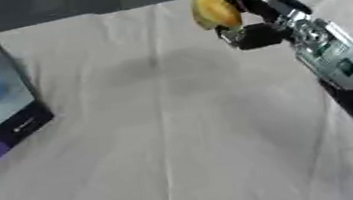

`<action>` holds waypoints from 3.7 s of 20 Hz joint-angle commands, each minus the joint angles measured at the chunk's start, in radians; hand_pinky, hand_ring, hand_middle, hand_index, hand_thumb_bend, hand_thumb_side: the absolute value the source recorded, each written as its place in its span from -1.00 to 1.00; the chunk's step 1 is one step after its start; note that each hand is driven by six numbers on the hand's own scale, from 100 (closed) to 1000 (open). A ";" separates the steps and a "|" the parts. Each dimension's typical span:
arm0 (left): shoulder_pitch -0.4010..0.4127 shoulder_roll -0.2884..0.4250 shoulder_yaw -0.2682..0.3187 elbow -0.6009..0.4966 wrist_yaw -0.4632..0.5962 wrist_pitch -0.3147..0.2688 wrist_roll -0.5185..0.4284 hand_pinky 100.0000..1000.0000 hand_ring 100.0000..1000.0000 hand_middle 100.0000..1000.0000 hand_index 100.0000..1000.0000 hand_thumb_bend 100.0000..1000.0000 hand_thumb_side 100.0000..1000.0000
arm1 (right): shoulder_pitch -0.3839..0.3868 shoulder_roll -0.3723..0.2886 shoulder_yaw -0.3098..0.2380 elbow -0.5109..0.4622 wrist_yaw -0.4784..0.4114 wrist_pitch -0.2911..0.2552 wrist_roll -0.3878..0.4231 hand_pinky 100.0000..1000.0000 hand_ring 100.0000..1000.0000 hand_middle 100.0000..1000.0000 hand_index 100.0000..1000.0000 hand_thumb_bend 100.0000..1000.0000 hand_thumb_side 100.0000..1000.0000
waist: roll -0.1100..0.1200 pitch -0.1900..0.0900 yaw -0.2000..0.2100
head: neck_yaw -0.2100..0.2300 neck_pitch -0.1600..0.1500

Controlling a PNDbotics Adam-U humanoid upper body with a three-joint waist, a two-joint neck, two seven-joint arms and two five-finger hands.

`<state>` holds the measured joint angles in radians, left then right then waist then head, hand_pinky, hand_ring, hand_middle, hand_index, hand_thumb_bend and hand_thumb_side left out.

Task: Pick up the objects with one hand, pass them to the other hand, and then place them into the box on the other side of the table.

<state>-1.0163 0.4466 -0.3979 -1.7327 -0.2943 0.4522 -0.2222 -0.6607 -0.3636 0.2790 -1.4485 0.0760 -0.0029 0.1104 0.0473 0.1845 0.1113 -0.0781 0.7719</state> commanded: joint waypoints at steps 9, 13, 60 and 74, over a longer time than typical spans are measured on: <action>-0.070 -0.081 -0.054 0.120 -0.100 0.017 -0.118 0.52 0.51 0.46 0.47 0.23 -0.01 | -0.028 0.054 0.028 0.022 -0.036 -0.081 0.054 0.59 0.16 -0.15 0.14 -0.90 -1.00 | 0.016 -0.033 0.006 | 0.009 -0.002; -0.084 -0.107 -0.070 0.157 -0.118 0.013 -0.149 0.53 0.52 0.46 0.48 0.22 0.02 | -0.036 0.074 0.036 0.021 -0.025 -0.096 0.058 0.60 0.16 -0.15 0.14 -0.98 -1.00 | 0.018 -0.034 0.007 | 0.006 -0.002; -0.103 -0.219 -0.083 0.500 -0.412 0.067 -0.484 0.53 0.52 0.44 0.59 0.04 0.31 | -0.061 0.116 0.080 0.008 0.154 -0.184 -0.193 0.62 0.18 -0.15 0.14 -1.00 -1.00 | 0.036 -0.036 0.022 | -0.017 -0.002; -0.094 -0.233 -0.081 0.517 -0.373 0.111 -0.319 0.32 0.16 -0.05 -0.06 -0.80 -0.42 | -0.048 0.091 0.086 -0.010 0.142 -0.194 -0.190 0.61 0.18 -0.15 0.14 -1.00 -1.00 | 0.034 -0.033 0.020 | -0.012 -0.002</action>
<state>-1.1003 0.1834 -0.4901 -1.2321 -0.6617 0.5450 -0.5643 -0.6892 -0.2655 0.3601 -1.4050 0.2313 -0.1831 -0.0811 0.0731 0.1843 0.1310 -0.0912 0.7719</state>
